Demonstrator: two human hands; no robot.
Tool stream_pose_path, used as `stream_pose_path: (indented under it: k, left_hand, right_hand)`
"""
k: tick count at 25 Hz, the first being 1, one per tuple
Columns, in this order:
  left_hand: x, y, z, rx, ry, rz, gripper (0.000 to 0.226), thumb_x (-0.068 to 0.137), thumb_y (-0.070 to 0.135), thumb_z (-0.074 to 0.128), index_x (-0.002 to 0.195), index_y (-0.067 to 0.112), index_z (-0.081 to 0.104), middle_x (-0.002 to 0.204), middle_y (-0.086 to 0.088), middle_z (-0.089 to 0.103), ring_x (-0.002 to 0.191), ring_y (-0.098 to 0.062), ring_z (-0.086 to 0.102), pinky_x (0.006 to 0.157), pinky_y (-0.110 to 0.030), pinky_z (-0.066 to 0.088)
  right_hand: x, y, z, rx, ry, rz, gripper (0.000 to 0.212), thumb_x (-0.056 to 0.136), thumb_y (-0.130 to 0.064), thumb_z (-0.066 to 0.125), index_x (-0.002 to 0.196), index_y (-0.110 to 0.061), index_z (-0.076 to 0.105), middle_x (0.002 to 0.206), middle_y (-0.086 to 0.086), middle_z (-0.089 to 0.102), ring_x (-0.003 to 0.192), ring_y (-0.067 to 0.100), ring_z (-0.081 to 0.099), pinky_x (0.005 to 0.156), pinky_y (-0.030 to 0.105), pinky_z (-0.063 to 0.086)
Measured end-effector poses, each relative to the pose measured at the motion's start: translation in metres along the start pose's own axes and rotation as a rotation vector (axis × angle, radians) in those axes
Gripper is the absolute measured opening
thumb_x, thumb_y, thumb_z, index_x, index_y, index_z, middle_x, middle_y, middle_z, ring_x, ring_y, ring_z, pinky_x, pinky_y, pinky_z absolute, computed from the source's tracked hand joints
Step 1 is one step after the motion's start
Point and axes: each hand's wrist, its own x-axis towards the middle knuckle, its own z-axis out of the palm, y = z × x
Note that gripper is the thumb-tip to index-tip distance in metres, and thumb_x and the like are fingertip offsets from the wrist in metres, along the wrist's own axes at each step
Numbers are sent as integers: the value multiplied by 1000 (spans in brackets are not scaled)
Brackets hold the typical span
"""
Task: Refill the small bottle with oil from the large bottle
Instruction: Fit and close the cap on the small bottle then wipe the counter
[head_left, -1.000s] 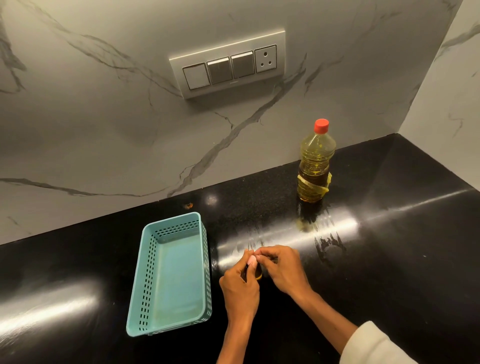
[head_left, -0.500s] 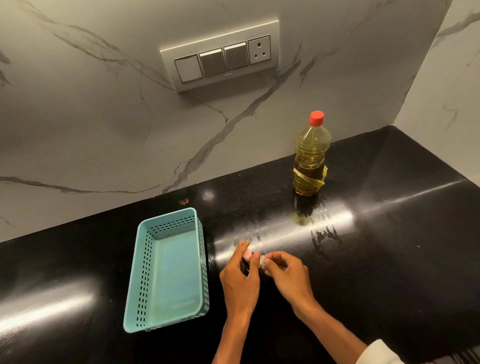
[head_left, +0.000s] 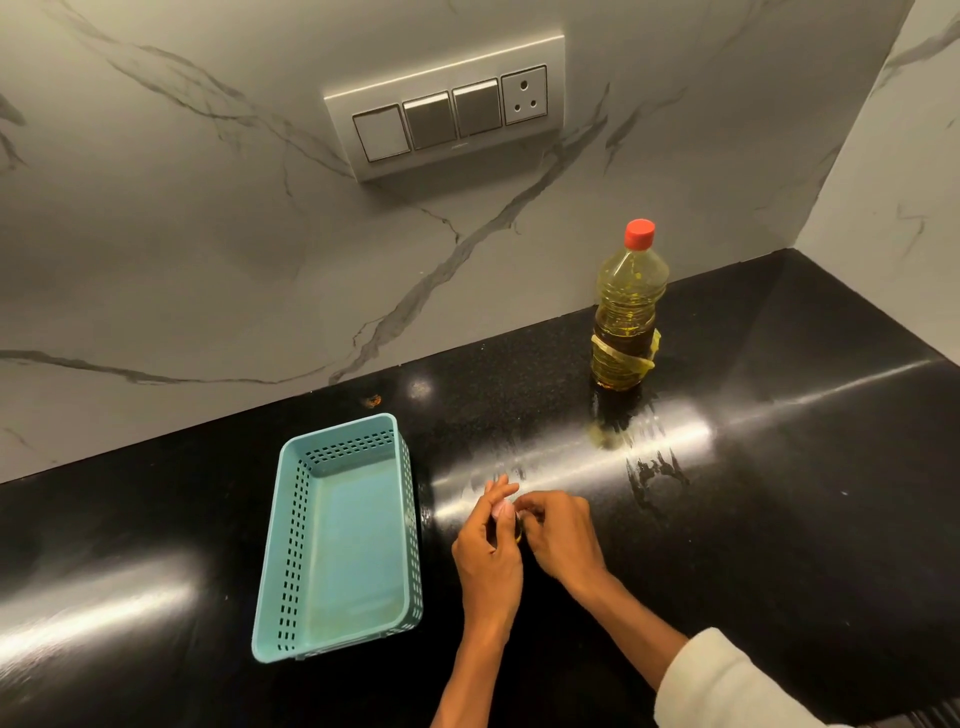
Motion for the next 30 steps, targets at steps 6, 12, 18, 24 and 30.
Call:
stream_pose_path:
  k: [6,12,18,24,30]
  left_hand:
    - [2,-2,-1,-11,-16,51,45,102,18,52,105,61,66,125,34,62,131,-4,54,102,-26,52]
    - [5,-14,-2,-25,-31,69,43,102,18,53,108,59,67,130,20,65,130,-6,56,104,-39,52]
    - [10,-16,-6,-63,-120,60,30,104,15,49,121,29,69,130,30,61,134,-5,52,98,-20,51]
    - [5,-20,-4,107,122,117,26,92,41,65,118,40,67,123,15,68,118,-5,62,99,-35,54]
    - [6,-13,0,48,40,64,23,98,20,61,111,38,70,109,21,72,107,3,67,91,-25,57]
  right_hand:
    - [-8,4,0,85,27,17,14,91,-18,65,96,-21,78,81,-8,75,73,-3,67,63,4,50]
    - [-6,-2,-2,152,77,28,14,90,-20,66,98,-26,77,85,-12,75,78,-4,68,69,8,53]
    - [-5,14,1,187,-3,168,19,89,-14,66,105,-24,72,94,-4,73,80,3,69,70,15,57]
    - [-13,13,-4,414,21,239,10,87,-25,69,95,-28,75,91,-12,74,88,3,69,81,25,57]
    - [-11,2,-3,352,100,122,8,85,-25,73,92,-29,75,86,-14,74,83,-3,68,75,15,55]
